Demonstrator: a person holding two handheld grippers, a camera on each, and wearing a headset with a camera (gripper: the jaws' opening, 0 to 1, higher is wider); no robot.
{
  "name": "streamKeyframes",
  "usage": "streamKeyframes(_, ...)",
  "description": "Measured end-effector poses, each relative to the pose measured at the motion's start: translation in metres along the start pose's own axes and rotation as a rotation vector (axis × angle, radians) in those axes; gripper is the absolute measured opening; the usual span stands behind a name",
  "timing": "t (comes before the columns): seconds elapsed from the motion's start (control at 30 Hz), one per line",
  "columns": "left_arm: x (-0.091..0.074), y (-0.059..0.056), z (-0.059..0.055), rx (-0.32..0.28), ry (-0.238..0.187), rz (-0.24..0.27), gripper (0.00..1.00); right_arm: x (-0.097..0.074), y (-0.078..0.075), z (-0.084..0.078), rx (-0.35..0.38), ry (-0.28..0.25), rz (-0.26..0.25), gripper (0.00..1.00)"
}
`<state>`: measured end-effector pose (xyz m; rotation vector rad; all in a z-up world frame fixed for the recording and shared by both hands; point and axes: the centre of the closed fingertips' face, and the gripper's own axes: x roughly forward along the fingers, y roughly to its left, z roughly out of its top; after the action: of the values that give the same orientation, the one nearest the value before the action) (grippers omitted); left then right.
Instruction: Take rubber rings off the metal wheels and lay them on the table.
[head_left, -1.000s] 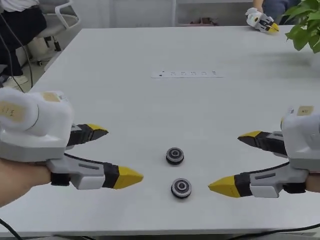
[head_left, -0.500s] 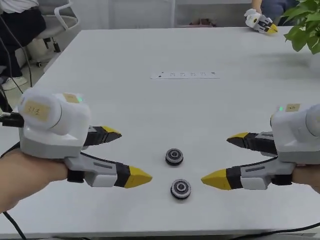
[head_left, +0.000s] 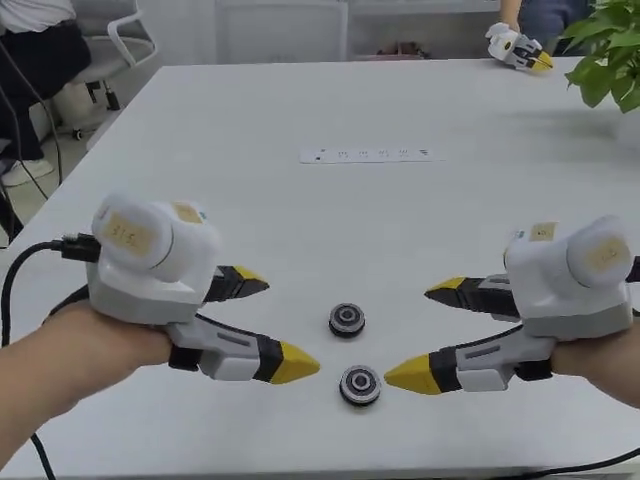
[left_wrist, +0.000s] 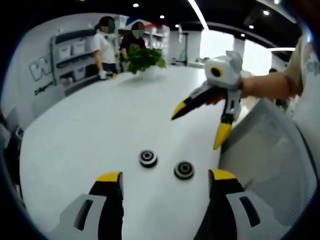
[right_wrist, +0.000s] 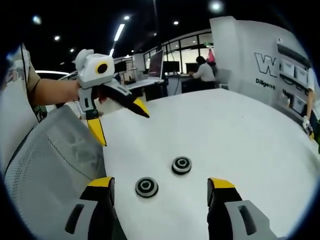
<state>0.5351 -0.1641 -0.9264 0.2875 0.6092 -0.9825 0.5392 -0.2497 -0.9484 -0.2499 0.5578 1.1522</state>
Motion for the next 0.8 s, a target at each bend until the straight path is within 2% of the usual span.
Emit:
streamKeyframes(0.23, 0.014, -0.004, -0.004, 0.012, 0.017, -0.034, 0.68, 0.012, 0.000, -0.009, -0.010, 0.015, 0.031, 0.70)
streamKeyframes(0.6, 0.035, -0.007, -0.014, -0.023, 0.034, -0.082, 0.61, 0.026, 0.006, -0.026, -0.052, 0.050, 0.074, 0.64)
streamKeyframes(0.8, 0.044, -0.014, -0.018, -0.024, 0.043, -0.109, 0.57, 0.031, 0.008, -0.035, -0.077, 0.069, 0.094, 0.58)
